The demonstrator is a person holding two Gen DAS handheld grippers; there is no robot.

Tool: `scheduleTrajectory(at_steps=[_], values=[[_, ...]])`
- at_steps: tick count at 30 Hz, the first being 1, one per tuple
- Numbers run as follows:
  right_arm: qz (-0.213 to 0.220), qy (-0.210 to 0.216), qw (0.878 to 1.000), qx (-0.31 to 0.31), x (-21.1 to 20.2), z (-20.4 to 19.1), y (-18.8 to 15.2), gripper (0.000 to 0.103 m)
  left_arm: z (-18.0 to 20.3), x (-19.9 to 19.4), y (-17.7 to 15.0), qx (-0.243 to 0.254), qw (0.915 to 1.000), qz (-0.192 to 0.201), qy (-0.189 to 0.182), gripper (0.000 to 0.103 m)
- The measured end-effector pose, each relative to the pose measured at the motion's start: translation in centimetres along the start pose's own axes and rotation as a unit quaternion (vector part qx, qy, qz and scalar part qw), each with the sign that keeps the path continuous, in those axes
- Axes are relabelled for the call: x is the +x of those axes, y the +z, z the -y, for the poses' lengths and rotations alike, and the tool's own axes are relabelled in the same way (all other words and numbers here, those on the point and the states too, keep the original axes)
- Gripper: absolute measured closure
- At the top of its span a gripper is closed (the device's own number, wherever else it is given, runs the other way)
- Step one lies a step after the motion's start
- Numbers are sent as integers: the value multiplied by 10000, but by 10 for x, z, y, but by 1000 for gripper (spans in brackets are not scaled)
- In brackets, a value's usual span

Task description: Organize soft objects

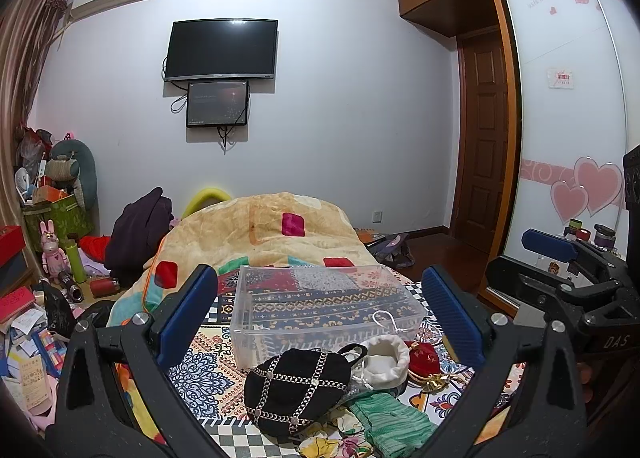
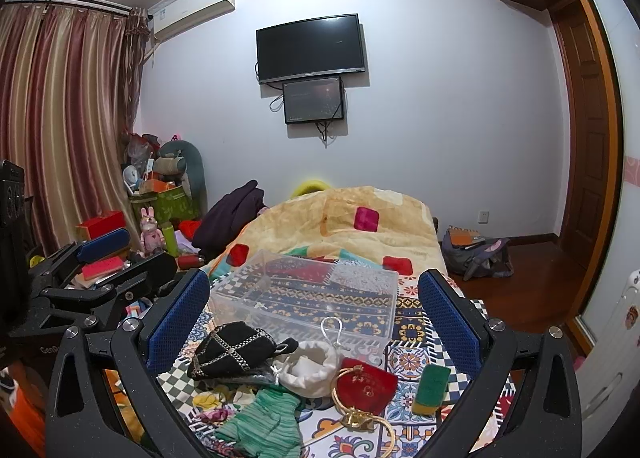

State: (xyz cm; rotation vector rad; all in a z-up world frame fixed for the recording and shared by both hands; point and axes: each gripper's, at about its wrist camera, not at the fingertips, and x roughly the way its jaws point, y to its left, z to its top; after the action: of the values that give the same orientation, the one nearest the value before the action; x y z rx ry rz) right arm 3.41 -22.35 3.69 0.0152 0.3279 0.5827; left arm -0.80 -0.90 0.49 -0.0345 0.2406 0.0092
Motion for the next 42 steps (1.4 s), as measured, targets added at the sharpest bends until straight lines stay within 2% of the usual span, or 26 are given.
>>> scheduleTrajectory(at_steps=[36,42], values=[[19,8,10000,14,0,-3,1,0,2,0,-1,15,10000,-2,1,0],[-203,-20,9998,75,8,4,-1,0,-1,14,-7,-18,9995,-310,-41,0]])
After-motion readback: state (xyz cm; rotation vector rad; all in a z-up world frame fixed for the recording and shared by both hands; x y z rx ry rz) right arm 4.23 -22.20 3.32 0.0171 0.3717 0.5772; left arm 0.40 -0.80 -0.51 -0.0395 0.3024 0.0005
